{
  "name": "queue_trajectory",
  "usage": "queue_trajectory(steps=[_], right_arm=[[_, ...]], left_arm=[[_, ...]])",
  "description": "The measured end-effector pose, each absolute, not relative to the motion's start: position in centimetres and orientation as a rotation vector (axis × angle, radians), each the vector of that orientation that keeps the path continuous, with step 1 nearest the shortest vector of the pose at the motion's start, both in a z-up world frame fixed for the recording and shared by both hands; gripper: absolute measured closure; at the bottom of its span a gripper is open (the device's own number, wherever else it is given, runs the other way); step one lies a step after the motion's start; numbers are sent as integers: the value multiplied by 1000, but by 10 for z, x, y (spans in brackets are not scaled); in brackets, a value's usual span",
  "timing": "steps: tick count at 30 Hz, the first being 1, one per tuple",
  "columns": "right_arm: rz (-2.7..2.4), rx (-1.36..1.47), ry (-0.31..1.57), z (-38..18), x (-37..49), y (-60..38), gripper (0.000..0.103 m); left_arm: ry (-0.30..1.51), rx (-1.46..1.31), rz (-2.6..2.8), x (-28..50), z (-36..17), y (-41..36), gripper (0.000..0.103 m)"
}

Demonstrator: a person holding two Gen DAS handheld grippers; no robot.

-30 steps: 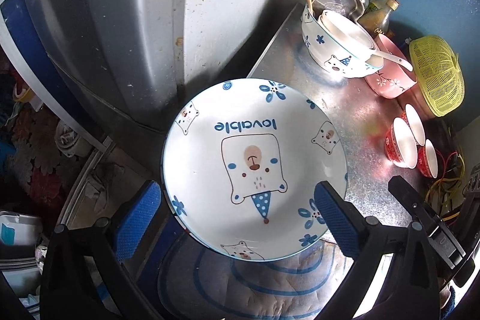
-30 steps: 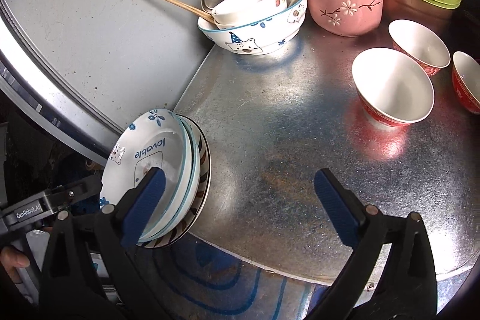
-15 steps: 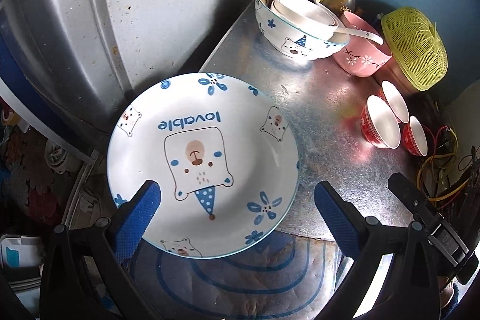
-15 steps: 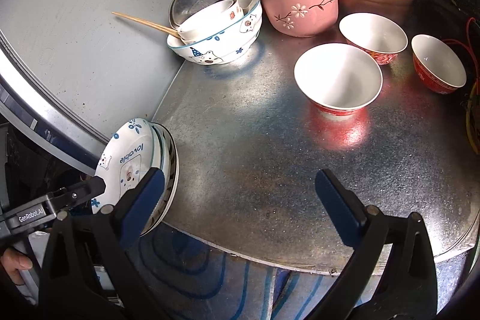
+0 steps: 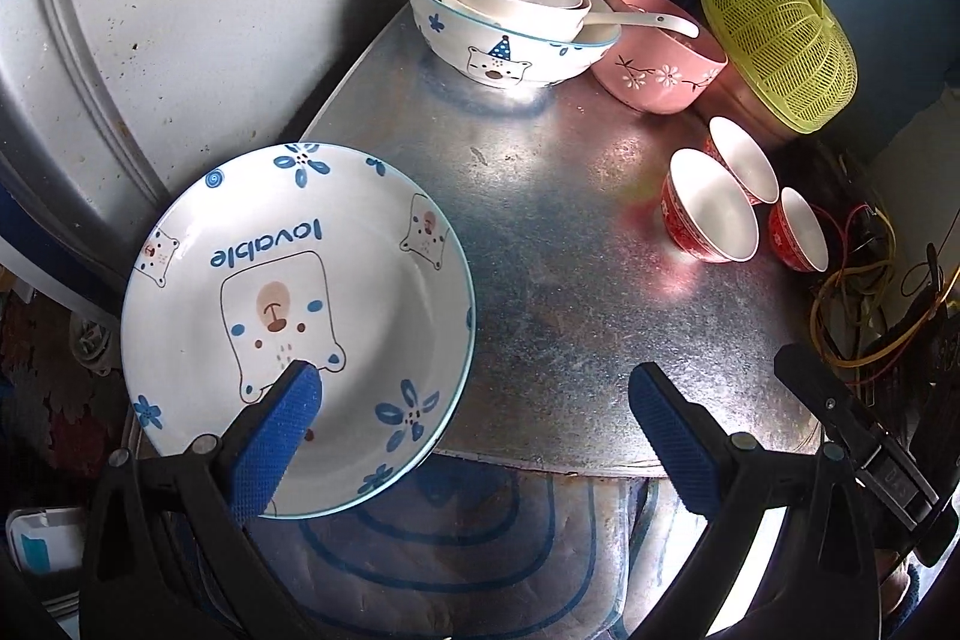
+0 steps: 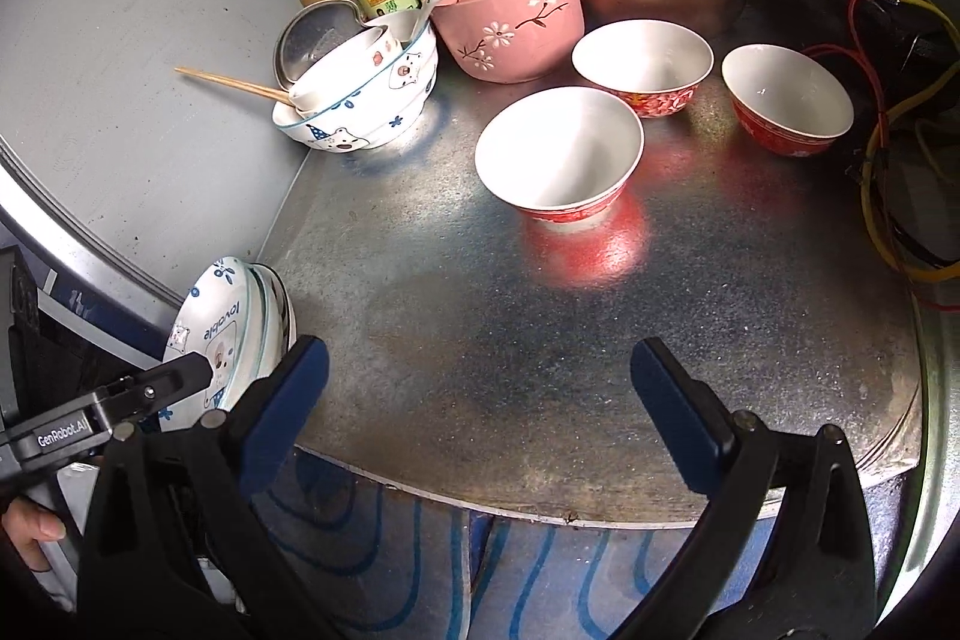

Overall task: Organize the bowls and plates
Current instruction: 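Move both tools toward the white bowl with red exterior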

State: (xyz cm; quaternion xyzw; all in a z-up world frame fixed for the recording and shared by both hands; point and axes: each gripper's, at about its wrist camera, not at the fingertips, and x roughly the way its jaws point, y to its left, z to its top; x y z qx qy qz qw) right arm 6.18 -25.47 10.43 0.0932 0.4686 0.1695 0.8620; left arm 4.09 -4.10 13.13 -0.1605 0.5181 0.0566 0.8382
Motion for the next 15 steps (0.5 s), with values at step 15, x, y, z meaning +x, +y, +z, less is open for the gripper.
queue_trajectory(steps=[15], right_arm=[[313, 212, 978, 105, 68, -292, 1]], left_arm=[[1096, -278, 53, 71, 130, -82, 1]])
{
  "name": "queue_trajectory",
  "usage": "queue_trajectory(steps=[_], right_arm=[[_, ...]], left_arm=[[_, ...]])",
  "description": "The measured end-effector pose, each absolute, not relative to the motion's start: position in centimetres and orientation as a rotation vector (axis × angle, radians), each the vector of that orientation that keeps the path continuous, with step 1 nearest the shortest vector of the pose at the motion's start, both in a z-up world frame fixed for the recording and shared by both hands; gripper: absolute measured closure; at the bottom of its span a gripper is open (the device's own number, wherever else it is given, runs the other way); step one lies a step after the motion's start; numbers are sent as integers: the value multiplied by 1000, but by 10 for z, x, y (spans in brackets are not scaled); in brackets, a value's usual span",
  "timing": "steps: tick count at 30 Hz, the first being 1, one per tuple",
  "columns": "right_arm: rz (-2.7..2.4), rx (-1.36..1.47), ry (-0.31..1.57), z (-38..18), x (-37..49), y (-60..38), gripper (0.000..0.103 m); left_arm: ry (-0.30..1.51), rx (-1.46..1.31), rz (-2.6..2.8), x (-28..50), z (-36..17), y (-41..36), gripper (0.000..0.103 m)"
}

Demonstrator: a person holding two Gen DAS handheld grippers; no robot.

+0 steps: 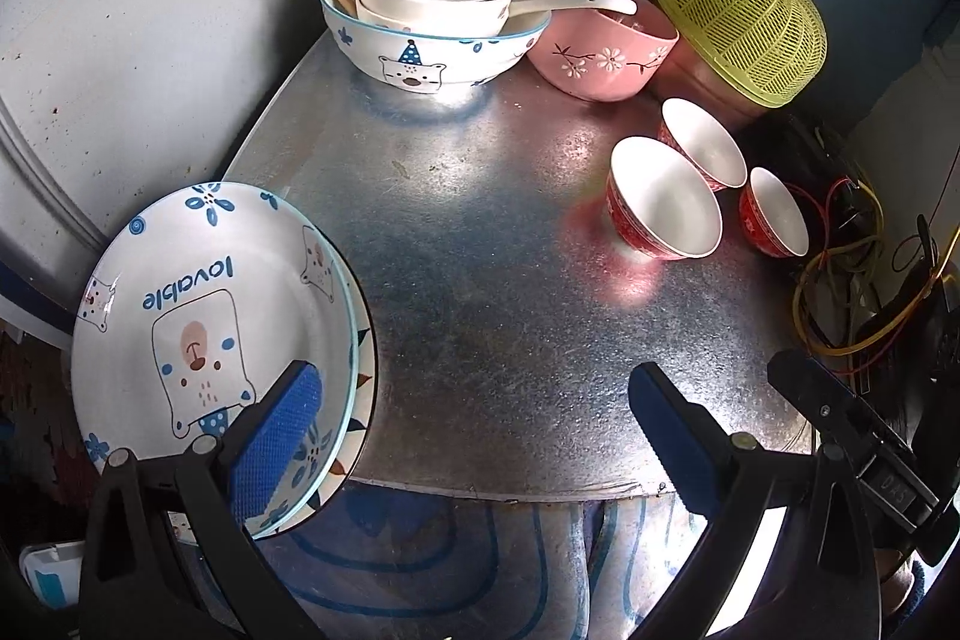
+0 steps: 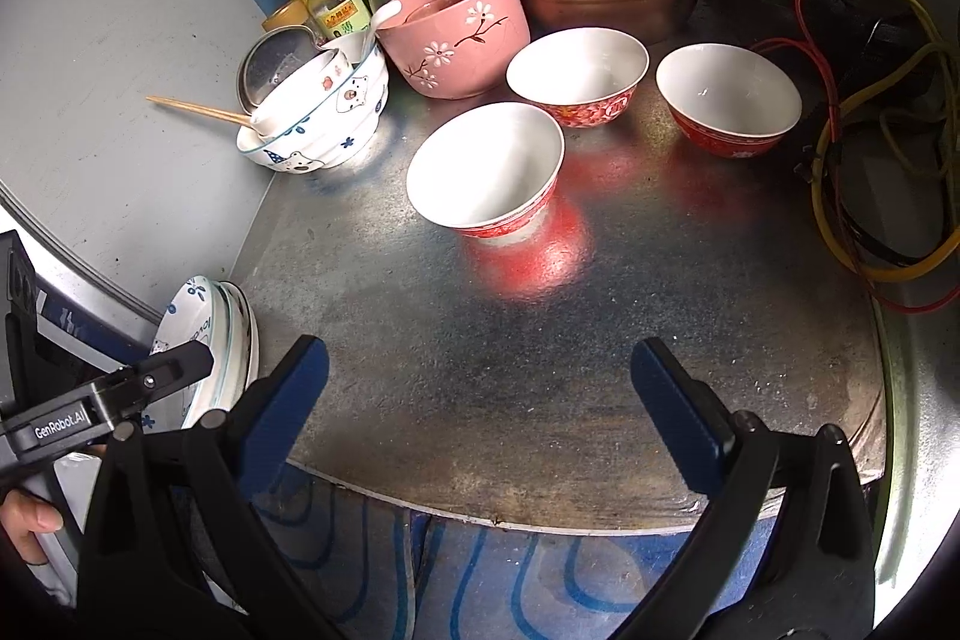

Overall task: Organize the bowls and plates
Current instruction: 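Move both tools toward the white bowl with red exterior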

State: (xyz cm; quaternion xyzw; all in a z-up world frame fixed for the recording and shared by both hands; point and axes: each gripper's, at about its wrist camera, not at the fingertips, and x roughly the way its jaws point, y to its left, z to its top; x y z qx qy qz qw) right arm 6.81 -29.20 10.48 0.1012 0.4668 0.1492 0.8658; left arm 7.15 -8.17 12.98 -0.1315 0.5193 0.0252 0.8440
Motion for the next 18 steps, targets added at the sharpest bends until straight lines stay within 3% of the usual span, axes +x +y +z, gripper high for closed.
queue_trajectory(steps=[18], right_arm=[[296, 261, 959, 102, 117, -320, 2]], left_arm=[[1146, -269, -12, 147, 100, -117, 1]])
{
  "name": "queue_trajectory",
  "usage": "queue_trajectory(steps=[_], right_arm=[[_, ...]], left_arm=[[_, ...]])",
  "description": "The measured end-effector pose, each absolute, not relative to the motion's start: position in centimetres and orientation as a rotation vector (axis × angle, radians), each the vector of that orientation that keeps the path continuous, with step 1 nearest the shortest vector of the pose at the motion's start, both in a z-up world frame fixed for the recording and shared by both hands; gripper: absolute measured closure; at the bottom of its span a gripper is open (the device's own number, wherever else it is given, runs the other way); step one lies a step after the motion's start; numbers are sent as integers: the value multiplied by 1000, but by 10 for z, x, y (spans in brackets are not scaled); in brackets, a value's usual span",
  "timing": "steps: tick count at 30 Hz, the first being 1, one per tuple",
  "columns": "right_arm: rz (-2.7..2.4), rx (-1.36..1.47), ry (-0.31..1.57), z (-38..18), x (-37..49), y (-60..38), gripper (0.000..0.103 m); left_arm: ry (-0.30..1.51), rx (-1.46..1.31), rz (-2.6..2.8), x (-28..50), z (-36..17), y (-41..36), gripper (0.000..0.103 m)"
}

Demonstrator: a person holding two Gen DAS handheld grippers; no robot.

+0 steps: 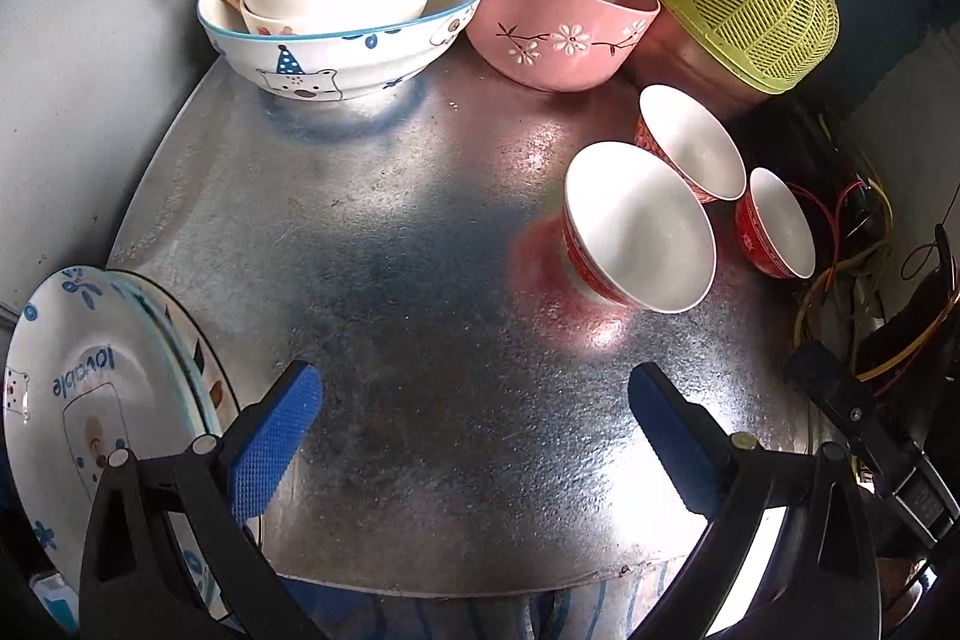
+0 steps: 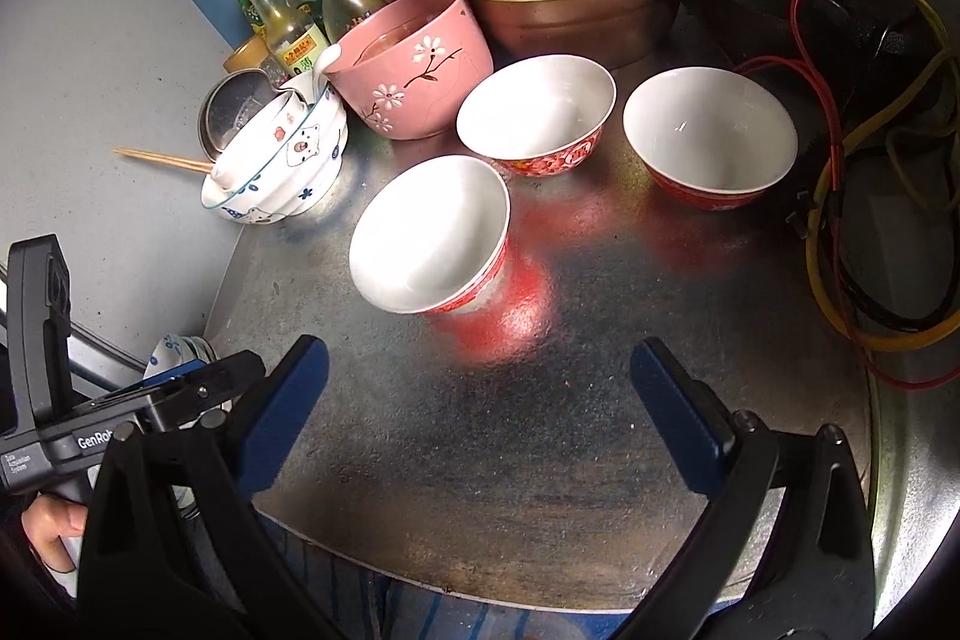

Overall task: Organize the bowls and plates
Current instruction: 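Move both tools toward the white bowl with red exterior, then grasp the rim of the red-and-white bowl with both grippers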

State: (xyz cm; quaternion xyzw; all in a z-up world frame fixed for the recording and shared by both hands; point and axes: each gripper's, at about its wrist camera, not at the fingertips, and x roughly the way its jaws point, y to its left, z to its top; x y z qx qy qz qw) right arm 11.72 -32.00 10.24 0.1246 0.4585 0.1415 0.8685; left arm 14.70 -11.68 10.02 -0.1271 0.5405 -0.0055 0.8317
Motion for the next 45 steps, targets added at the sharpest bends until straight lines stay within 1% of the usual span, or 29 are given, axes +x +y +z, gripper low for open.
queue_trajectory(steps=[6, 7, 8, 10, 12, 14, 15, 16, 17, 18, 19, 20, 22, 23, 24, 25, 26, 29, 34, 45], right_arm=[[286, 316, 948, 100, 149, -328, 3], [282, 322, 948, 98, 155, -330, 4], [278, 330, 952, 96, 162, -330, 9], [270, 355, 979, 88, 176, -332, 15], [268, 385, 1012, 78, 187, -332, 20], [267, 406, 1041, 68, 197, -330, 33], [269, 410, 1050, 64, 200, -328, 36], [273, 410, 1060, 60, 202, -326, 43], [274, 408, 1072, 56, 204, -324, 50], [274, 407, 1082, 53, 206, -322, 54], [271, 403, 1091, 50, 207, -321, 61], [269, 398, 1100, 47, 209, -319, 66], [271, 391, 1113, 42, 211, -316, 70], [272, 388, 1121, 40, 212, -314, 75], [272, 387, 1131, 37, 213, -312, 78], [284, 395, 1135, 35, 213, -312, 83], [294, 397, 1133, 36, 214, -310, 89], [276, 351, 1115, 41, 212, -304, 90], [290, 372, 1097, 47, 203, -309, 90], [292, 362, 1072, 72, 169, -303, 90]], left_arm=[[1122, -270, -36, 179, 95, -131, 2], [1121, -272, -38, 184, 93, -133, 5], [1120, -272, -39, 189, 90, -135, 7], [1129, -258, -37, 200, 83, -140, 19], [1139, -251, -39, 210, 74, -146, 21], [1137, -249, -36, 218, 67, -149, 35], [1143, -243, -34, 222, 64, -151, 51], [1149, -241, -35, 226, 60, -154, 54], [1149, -242, -37, 228, 57, -155, 54], [1151, -242, -40, 230, 55, -157, 56], [1150, -243, -44, 232, 52, -158, 60], [1146, -248, -47, 233, 51, -158, 61], [1147, -264, -54, 236, 48, -159, 67], [1154, -281, -62, 238, 46, -159, 69], [1159, -294, -74, 241, 44, -160, 76], [1157, -297, -90, 242, 45, -162, 86], [1153, -284, -105, 243, 46, -166, 93], [1133, -257, -101, 241, 53, -170, 94], [1136, -266, -119, 233, 61, -169, 94], [1127, -262, -126, 184, 88, -165, 95]])
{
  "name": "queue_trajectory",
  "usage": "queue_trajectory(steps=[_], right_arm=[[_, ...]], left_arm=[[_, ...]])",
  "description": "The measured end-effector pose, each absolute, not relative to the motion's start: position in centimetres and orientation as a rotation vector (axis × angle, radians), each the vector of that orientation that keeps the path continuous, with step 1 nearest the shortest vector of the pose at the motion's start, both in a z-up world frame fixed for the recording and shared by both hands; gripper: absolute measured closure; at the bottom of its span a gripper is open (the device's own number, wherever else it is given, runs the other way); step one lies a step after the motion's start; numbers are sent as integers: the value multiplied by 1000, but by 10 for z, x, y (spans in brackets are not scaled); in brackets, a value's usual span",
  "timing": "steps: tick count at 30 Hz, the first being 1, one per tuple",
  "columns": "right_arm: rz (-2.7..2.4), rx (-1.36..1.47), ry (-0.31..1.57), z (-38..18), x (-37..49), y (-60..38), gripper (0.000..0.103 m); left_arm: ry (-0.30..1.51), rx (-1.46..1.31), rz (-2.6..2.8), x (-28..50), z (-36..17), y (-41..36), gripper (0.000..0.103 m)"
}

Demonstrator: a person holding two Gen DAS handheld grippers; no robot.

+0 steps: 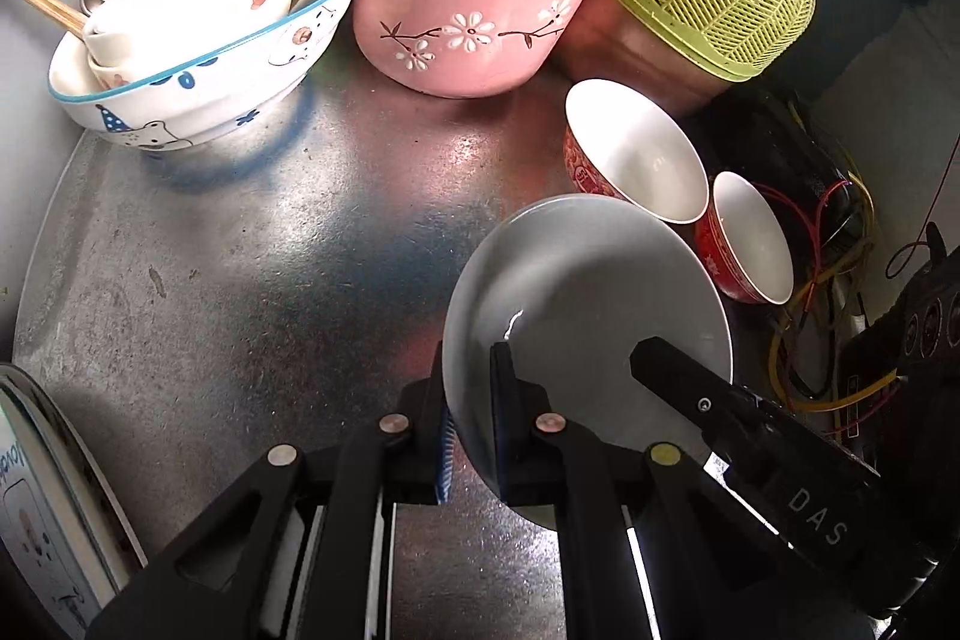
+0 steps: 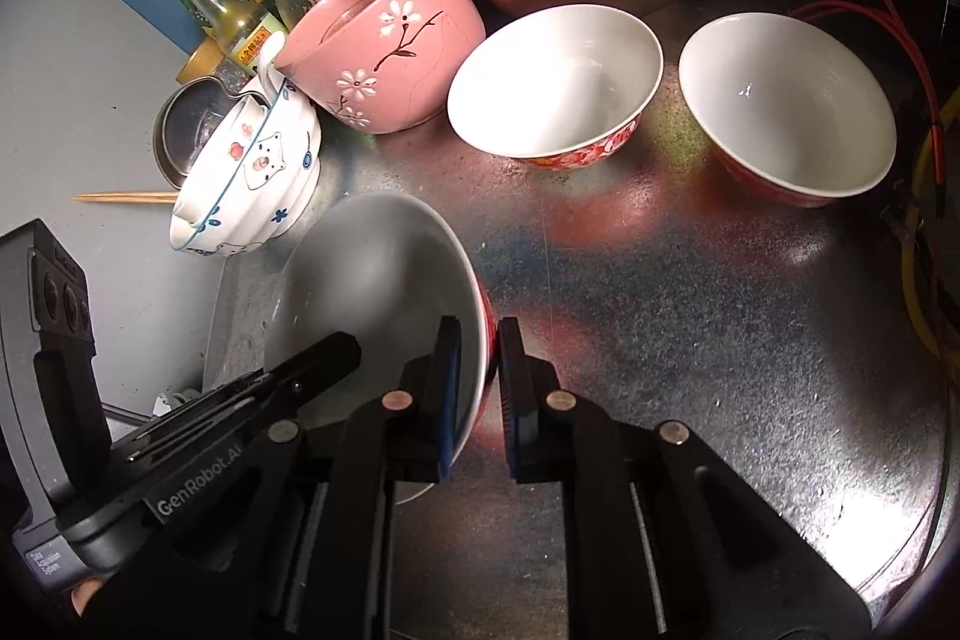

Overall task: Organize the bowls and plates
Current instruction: 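Grasp the rim of the red-and-white bowl with both grippers, then carry the bowl to the plate stack and set it against the front plate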

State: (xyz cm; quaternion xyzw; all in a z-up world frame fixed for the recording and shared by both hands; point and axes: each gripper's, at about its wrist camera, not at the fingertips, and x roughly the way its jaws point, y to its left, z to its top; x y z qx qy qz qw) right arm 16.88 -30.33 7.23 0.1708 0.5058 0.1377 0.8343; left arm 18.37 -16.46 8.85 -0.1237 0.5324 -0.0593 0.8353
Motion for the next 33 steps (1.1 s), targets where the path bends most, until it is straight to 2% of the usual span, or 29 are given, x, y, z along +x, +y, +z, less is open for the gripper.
queue_trajectory(steps=[10, 33], right_arm=[[326, 324, 1048, 91, 134, -280, 90], [513, 210, 1031, 112, 85, -167, 90]], left_arm=[[1093, -274, -82, 143, 109, -142, 95], [1009, -360, 109, 57, 141, -33, 95]])
